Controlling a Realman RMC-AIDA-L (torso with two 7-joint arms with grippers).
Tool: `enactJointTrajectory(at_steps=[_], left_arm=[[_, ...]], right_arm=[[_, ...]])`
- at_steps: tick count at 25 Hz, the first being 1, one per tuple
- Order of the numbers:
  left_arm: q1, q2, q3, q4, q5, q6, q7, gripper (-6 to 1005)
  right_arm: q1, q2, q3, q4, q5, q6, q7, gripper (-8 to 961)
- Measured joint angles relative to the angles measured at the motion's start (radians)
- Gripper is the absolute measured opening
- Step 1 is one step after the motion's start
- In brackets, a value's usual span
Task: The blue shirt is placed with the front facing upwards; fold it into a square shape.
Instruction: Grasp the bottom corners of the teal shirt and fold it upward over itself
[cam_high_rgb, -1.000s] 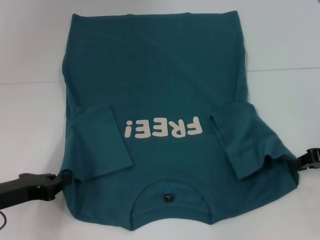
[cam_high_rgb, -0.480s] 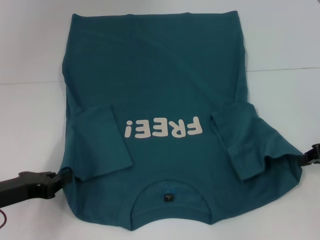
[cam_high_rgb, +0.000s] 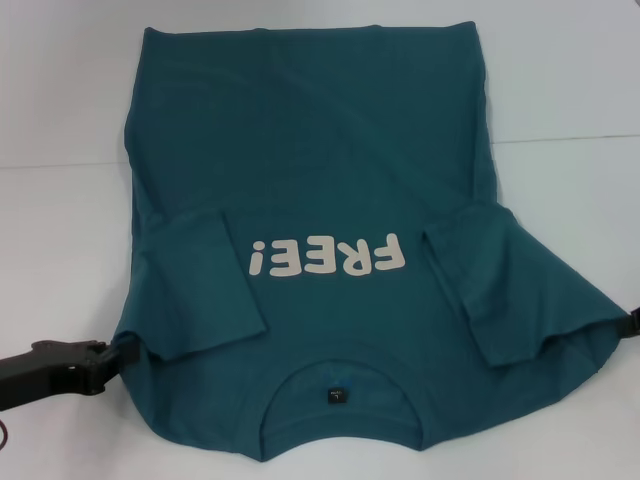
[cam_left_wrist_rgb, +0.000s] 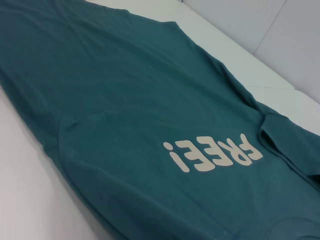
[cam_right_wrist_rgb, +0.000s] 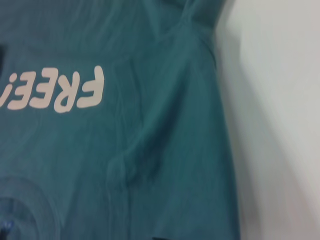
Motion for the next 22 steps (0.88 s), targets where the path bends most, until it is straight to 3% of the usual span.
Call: enactJointTrajectory(at_steps=[8,17,22], left_arm=[[-0.001,0.009,-0.007,0.003,0.001,0.014,-0.004,28],[0.012,0.016,-0.102,0.014,0.000,0.121,-0.006,28],[0.044,0.003,-0.134,0.044,0.000,0.180,-0.007,28]], right_arm=[[-0.035,0.000,0.003,-0.074,0.003,-0.083,-0.001,11],[-0.083,0.010,0.007,-0.080,0.004,-0.130,-0.030,16],[-0.105,0.008,0.029,-0.081,0.007,-0.135,-0.035,18]])
